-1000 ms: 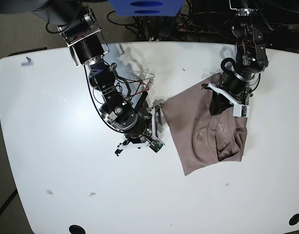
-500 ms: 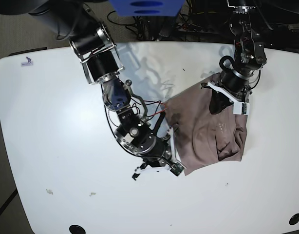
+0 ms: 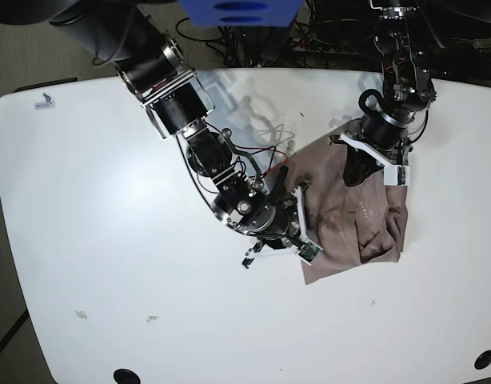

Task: Fold the T-shirt properly

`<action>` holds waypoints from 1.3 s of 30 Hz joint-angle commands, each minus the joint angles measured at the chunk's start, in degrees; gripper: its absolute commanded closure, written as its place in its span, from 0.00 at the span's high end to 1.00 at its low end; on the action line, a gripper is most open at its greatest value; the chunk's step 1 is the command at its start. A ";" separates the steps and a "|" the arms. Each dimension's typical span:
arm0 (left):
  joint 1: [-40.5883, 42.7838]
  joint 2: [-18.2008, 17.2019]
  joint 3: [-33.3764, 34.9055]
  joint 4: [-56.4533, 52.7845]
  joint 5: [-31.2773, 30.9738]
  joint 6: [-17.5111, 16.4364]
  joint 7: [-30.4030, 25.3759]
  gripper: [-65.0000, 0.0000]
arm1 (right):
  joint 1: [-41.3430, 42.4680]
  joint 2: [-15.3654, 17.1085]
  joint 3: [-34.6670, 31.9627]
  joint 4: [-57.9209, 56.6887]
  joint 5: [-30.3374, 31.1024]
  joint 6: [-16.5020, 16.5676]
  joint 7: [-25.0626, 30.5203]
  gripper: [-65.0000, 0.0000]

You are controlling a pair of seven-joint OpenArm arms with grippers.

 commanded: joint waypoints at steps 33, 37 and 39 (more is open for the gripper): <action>-4.25 -10.66 -7.80 -7.88 1.86 0.91 5.39 0.00 | -11.77 2.34 -0.40 22.18 1.71 0.77 -4.54 0.00; -4.25 -10.40 -7.71 -7.88 1.86 0.91 5.47 0.00 | -12.48 2.34 -0.40 22.35 1.71 0.77 -4.71 0.00; -4.08 -9.52 -7.71 -7.88 1.86 0.91 5.47 0.00 | -12.57 2.34 -0.40 22.35 1.71 0.77 -5.85 0.00</action>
